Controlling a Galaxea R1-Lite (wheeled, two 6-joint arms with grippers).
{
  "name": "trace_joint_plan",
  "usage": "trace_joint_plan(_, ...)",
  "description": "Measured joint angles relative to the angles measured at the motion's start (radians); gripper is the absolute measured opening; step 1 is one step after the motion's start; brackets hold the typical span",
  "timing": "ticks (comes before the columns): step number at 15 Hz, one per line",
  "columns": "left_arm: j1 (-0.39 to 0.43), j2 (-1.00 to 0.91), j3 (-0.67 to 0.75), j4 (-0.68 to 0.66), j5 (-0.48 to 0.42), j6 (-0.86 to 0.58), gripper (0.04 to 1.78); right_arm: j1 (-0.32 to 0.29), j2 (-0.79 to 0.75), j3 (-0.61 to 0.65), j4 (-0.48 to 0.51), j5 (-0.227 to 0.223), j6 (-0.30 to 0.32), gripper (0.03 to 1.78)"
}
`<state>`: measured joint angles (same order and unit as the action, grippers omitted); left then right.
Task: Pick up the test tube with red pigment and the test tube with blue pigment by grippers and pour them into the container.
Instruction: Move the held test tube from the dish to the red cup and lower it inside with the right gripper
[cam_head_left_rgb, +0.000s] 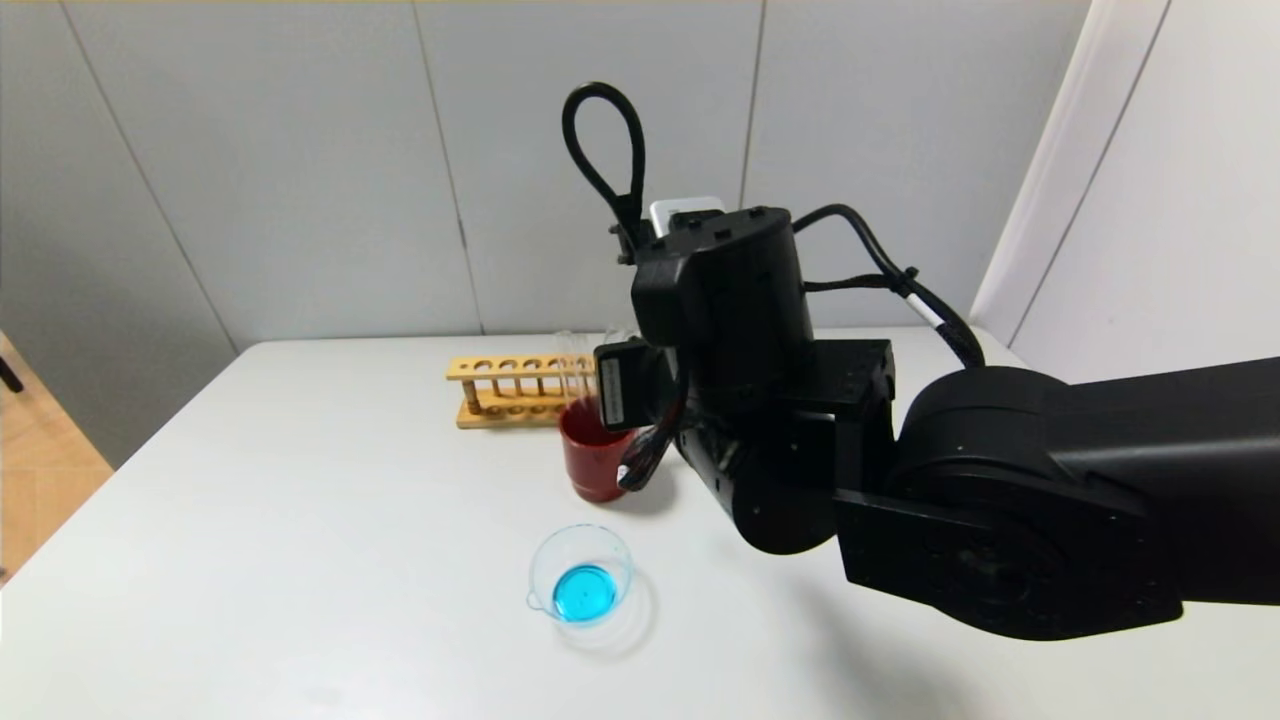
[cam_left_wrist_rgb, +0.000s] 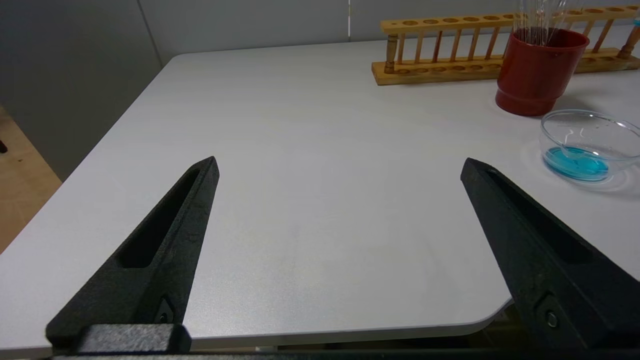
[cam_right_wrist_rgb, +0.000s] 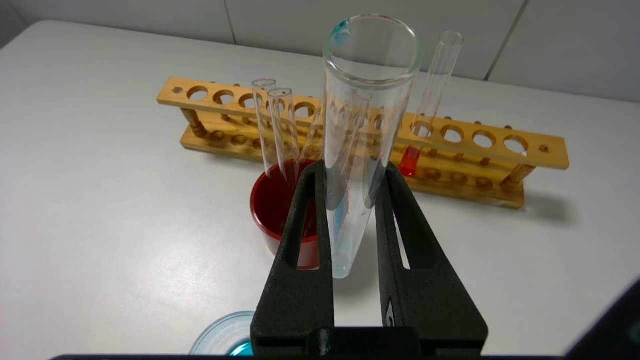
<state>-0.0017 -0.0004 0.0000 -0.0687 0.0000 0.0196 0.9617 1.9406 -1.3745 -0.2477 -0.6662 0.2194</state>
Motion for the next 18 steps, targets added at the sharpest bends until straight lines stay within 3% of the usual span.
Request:
trace_joint_plan(6,0.000,0.000,0.000,0.000,0.000,0.000,1.71,-0.048,0.077,-0.128,-0.001,0.008,-0.055,0.27)
trace_joint_plan(12,0.000,0.000,0.000,0.000,0.000,0.000,1.71,-0.083,0.134,-0.147,-0.058,0.075,-0.053,0.27)
trace_joint_plan(14,0.000,0.000,0.000,0.000,0.000,0.000,1.71,-0.085,0.149,-0.148,-0.068,0.113,-0.051,0.27)
trace_joint_plan(18,0.000,0.000,0.000,0.000,0.000,0.000,1.71,-0.078,0.171,-0.149,-0.073,0.145,-0.051,0.27)
